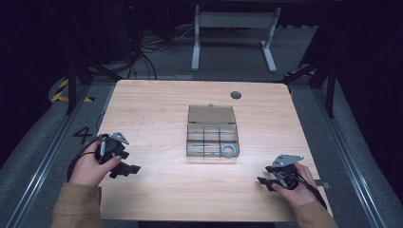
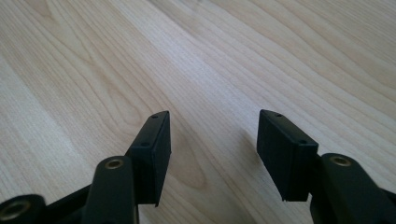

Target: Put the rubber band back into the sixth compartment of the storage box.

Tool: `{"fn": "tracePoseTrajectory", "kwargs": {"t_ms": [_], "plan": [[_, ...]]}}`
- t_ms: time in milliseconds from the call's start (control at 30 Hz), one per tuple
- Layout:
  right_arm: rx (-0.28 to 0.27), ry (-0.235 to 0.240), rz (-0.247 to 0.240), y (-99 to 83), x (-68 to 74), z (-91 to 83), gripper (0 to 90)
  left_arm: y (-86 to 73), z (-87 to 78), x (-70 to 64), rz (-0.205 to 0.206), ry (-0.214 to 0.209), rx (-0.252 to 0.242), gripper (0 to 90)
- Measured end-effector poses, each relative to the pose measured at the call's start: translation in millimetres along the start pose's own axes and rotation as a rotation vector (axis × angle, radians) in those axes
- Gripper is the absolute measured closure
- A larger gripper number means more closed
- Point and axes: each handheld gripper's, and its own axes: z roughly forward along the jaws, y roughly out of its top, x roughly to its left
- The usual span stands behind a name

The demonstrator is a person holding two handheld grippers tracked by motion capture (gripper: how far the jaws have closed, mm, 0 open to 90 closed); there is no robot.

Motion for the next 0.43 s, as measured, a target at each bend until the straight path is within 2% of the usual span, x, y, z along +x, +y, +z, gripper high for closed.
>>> {"fn": "tracePoseTrajectory", "kwargs": {"t_ms": [200,433], "plan": [[-0.014,-0.001,0.005,0.3,-2.4,6.2,40.0,0.1,-0.4,-0.9,-0.001,0.001,-0.001,25.8],[-0.032,0.000,0.017,0.1,-5.2,8.2,38.1,-0.1,-0.3,-0.7,-0.004,0.001,-0.003,25.7]]}}
